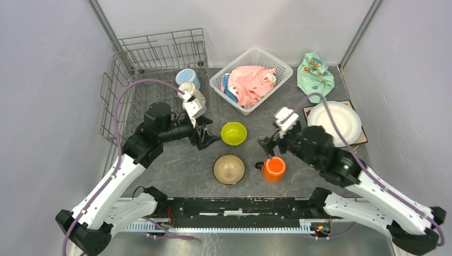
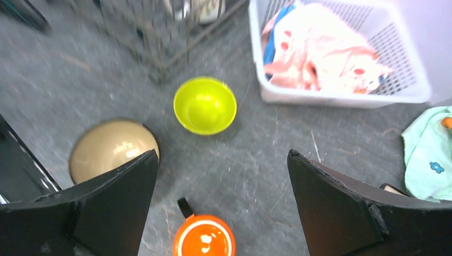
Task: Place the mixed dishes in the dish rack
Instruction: Pick up the cup at the center of the board.
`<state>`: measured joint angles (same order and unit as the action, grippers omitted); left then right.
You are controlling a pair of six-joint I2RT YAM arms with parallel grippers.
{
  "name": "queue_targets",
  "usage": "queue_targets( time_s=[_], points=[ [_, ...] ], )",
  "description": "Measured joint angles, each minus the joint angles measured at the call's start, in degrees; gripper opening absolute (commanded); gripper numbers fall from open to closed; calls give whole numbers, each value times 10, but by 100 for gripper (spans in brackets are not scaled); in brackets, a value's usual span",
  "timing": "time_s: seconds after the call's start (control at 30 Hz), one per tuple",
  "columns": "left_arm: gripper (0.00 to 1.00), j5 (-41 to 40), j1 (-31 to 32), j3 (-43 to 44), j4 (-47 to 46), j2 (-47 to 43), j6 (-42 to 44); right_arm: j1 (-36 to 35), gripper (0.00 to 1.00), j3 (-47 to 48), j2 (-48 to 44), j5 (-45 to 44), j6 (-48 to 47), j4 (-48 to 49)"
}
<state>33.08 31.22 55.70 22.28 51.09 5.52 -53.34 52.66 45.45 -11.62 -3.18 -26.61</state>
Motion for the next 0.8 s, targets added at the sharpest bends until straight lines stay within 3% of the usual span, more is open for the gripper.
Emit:
queue_targets(
  time_s=[0.2,0.5,0.8],
  points=[
    [79,-6,40,-36,-43,41,5,0,98,-3,-123,-25,45,43],
    [76,-61,156,-35,-59,174,71,0,98,-15,-191,-80,87,46],
    [71,-53,207,47,-64,336,136,0,98,-20,-273,-135,107,51]
  ],
)
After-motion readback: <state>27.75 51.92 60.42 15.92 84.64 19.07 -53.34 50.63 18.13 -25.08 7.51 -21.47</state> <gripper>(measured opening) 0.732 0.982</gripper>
